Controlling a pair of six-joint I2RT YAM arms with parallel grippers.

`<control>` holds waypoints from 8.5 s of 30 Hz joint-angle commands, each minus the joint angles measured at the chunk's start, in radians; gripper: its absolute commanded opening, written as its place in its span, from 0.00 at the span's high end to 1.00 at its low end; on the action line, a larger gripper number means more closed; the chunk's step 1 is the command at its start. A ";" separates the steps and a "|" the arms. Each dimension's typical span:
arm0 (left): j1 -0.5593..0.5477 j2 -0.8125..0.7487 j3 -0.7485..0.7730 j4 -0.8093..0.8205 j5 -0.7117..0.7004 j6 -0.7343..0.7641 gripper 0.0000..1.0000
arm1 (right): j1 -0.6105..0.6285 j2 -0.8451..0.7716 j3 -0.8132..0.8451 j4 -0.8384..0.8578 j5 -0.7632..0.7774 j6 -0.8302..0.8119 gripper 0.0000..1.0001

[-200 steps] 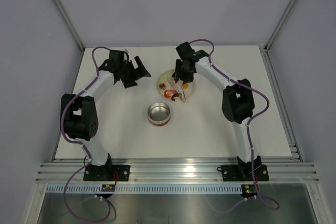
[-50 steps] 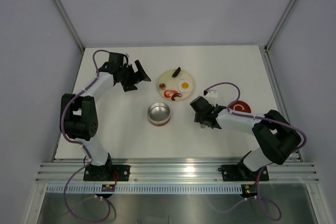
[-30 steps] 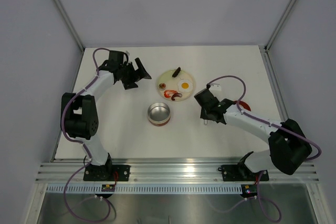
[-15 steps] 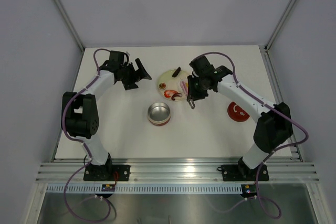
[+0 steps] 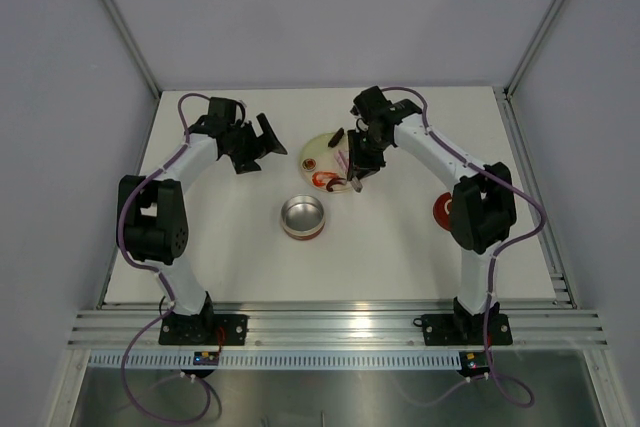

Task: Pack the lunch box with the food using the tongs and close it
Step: Place the clamp at the center of the board, then pick up the clamp at the center of the board.

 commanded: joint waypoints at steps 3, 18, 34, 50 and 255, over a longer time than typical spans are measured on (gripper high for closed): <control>0.009 -0.036 0.024 0.000 -0.016 0.020 0.01 | -0.020 0.027 0.059 0.009 -0.054 0.030 0.98; 0.009 -0.038 0.009 0.009 -0.015 0.019 0.01 | -0.084 0.089 0.120 0.084 -0.091 0.140 0.81; 0.019 -0.041 -0.005 0.010 -0.016 0.025 0.01 | -0.096 0.172 0.220 0.106 -0.104 0.192 0.73; 0.026 -0.032 -0.008 0.010 -0.018 0.033 0.01 | -0.101 0.162 0.174 0.117 -0.085 0.111 0.73; 0.006 -0.316 -0.168 -0.045 -0.019 0.083 0.01 | 0.057 -0.377 -0.264 -0.161 0.151 -0.334 0.90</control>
